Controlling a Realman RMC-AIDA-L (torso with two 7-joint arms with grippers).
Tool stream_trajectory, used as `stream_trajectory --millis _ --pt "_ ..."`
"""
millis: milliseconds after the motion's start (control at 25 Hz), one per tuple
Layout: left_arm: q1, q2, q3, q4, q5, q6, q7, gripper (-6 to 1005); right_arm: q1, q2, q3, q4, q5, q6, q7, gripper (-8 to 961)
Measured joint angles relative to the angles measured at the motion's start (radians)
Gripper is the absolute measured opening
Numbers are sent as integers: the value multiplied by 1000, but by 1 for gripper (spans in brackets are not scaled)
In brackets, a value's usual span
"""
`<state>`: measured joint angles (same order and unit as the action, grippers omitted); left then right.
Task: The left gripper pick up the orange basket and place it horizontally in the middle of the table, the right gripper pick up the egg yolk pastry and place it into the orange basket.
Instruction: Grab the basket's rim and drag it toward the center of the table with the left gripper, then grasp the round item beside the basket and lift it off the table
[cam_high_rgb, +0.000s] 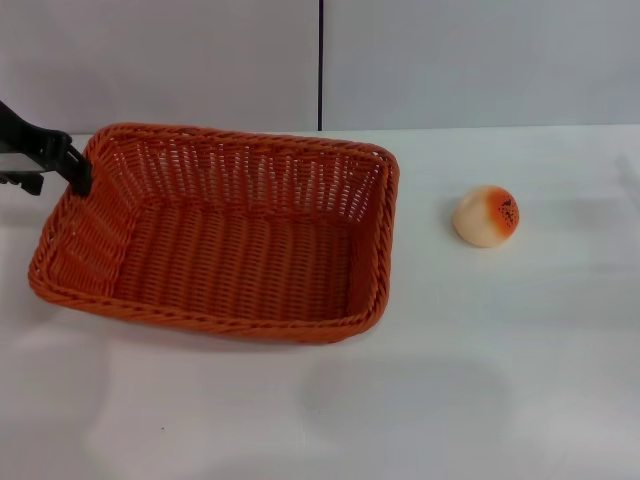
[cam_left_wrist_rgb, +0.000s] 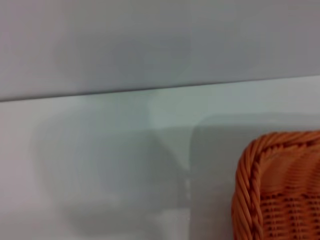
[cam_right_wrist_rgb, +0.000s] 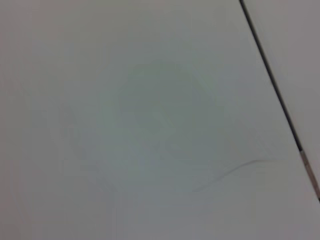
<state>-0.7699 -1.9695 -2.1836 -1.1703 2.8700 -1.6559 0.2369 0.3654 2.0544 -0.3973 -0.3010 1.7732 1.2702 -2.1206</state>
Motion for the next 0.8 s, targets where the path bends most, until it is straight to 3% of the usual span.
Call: stream_trajectory --millis 160,440,600,800 --pt "18 1 3 -73 -6 -36 24 569 -7 17 5 -32 0 2 29 727" --pt "66 17 8 -236 -27 -65 44 567 -2 19 4 -25 0 7 56 726" --pt "86 37 11 -240 -15 -22 78 567 5 20 3 -19 0 10 57 726" --pt "110 41 6 -246 16 44 120 566 17 20 -5 -13 -1 10 57 725"
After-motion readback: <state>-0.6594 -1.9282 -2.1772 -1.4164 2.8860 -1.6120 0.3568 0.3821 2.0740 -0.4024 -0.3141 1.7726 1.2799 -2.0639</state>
